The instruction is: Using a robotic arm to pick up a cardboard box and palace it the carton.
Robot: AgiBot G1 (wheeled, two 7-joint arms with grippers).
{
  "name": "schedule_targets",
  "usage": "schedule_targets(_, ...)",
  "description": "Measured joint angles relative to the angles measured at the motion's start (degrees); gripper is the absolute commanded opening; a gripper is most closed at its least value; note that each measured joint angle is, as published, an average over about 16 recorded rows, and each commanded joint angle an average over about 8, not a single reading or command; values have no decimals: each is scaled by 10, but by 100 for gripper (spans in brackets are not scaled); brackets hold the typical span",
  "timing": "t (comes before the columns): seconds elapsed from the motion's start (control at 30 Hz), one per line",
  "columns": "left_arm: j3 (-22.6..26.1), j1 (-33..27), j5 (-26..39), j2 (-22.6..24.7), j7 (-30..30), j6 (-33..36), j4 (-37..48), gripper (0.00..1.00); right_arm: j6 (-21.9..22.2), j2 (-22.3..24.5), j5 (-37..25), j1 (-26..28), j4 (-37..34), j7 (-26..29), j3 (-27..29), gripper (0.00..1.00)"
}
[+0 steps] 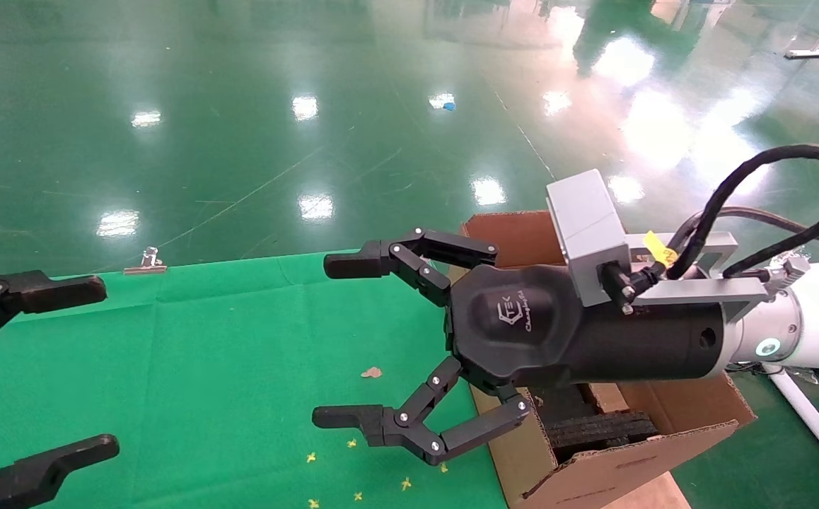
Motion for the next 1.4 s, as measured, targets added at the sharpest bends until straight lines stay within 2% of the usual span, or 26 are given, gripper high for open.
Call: schedule_targets(1.4, 0, 0, 0, 0, 0, 0, 0, 100, 2, -2, -4, 7, -7, 2, -7, 100)
